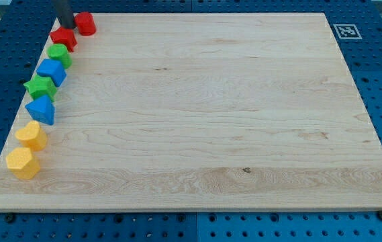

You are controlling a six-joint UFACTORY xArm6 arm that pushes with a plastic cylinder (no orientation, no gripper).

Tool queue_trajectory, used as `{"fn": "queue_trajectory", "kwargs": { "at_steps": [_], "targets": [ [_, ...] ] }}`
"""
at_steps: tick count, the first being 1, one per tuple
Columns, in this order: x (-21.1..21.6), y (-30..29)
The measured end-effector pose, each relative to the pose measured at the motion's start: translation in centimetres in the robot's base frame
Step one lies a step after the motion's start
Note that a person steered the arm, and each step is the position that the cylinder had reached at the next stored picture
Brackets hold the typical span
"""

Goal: Push the red circle horizontally to the green star

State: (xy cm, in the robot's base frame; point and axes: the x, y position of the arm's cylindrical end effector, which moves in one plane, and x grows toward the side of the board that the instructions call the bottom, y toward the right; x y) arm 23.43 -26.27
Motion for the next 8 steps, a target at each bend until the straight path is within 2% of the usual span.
{"fn": "queue_trajectory", "kwargs": {
  "at_steps": [2,4,6,8],
  "targets": [
    [-0.2,3.8],
    [-1.2,4.0],
    [-1.5,8.1],
    [-1.4,9.4]
  ]
}}
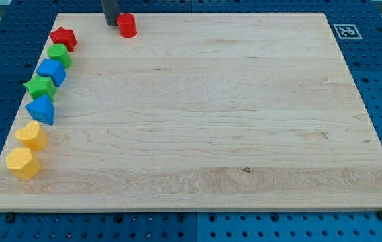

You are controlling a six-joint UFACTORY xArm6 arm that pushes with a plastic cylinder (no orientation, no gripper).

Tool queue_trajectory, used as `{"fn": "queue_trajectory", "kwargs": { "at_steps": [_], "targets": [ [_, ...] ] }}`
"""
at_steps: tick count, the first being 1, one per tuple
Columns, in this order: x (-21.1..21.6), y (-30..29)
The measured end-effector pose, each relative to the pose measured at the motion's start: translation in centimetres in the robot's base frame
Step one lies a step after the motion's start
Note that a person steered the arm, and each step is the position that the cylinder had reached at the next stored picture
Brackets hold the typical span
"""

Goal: Push the red circle horizontally to the green star

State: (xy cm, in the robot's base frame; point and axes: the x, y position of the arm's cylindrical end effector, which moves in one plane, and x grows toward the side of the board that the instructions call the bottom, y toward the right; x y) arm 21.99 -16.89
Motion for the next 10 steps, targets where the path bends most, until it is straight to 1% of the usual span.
{"fn": "queue_trajectory", "kwargs": {
  "at_steps": [1,2,3,8,10],
  "targets": [
    [1.0,1.7],
    [1.1,3.5],
    [1.9,6.7],
    [2.6,8.7],
    [5.6,9.1]
  ]
}}
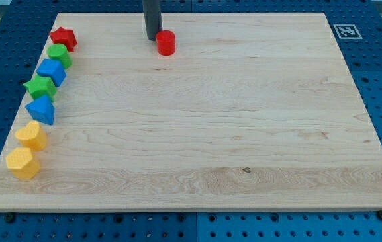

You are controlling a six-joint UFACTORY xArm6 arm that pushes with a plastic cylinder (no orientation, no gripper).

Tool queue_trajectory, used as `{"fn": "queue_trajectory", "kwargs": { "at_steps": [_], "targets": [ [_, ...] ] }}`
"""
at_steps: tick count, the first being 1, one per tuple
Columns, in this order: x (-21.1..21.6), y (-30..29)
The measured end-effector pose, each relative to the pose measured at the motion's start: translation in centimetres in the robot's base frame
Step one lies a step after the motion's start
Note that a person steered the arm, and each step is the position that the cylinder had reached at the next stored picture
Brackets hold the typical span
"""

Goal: Push the red circle horizontally to the green star

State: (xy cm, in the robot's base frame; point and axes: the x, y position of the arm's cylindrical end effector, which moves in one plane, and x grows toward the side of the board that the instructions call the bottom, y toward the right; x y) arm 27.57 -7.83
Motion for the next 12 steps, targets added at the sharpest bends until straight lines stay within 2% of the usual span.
{"fn": "queue_trajectory", "kwargs": {
  "at_steps": [2,5,9,12],
  "targets": [
    [2.4,0.9],
    [7.2,6.2],
    [5.7,14.8],
    [6.3,21.7]
  ]
}}
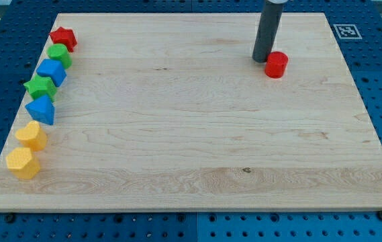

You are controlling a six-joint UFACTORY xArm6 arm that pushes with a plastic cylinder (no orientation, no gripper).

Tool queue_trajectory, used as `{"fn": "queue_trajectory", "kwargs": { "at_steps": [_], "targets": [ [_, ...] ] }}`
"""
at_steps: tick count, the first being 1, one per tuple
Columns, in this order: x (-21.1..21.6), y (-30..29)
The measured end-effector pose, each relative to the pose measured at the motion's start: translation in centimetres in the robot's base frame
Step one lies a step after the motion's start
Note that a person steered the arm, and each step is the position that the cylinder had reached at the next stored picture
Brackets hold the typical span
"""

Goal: Push the red circle horizontally to the green star

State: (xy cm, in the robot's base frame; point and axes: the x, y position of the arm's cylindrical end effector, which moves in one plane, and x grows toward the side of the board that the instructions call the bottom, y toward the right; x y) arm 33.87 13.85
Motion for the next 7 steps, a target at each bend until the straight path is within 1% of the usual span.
{"fn": "queue_trajectory", "kwargs": {
  "at_steps": [2,3,4,6,7],
  "targets": [
    [2.1,3.4],
    [2.6,3.7],
    [2.7,2.7],
    [6.6,4.5],
    [7.6,5.0]
  ]
}}
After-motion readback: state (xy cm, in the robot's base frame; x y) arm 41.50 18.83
